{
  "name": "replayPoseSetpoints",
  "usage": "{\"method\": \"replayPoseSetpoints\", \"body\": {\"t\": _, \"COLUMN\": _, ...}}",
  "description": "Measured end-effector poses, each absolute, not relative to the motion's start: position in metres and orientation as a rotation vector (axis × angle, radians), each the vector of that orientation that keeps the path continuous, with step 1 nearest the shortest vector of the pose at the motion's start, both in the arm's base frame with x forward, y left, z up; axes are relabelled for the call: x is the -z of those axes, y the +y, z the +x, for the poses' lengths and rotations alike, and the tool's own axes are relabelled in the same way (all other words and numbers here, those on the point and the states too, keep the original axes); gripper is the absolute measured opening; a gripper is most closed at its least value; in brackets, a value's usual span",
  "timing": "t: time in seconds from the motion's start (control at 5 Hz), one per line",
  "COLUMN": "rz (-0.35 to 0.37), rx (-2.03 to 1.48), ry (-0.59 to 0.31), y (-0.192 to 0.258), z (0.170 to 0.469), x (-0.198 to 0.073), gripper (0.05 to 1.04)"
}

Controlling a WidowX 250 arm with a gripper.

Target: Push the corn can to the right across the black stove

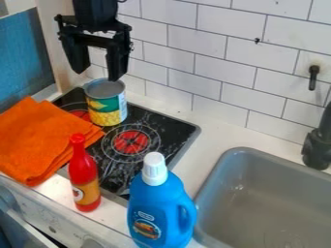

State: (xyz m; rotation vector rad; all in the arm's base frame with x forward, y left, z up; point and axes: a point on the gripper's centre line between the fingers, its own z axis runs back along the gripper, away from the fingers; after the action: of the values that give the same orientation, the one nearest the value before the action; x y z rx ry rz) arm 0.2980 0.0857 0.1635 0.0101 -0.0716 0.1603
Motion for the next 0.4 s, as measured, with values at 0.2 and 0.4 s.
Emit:
{"method": "replayPoseSetpoints", "body": {"t": 0.2, "rz": 0.005, "rx": -0.160, "ry": -0.040, "y": 0.086, "z": 0.297, "x": -0.154, "gripper": 1.008}}
{"method": "replayPoseSetpoints", "body": {"t": 0.4, "rz": 0.032, "rx": -0.154, "ry": -0.044, "y": 0.113, "z": 0.312, "x": -0.146, "gripper": 1.008}}
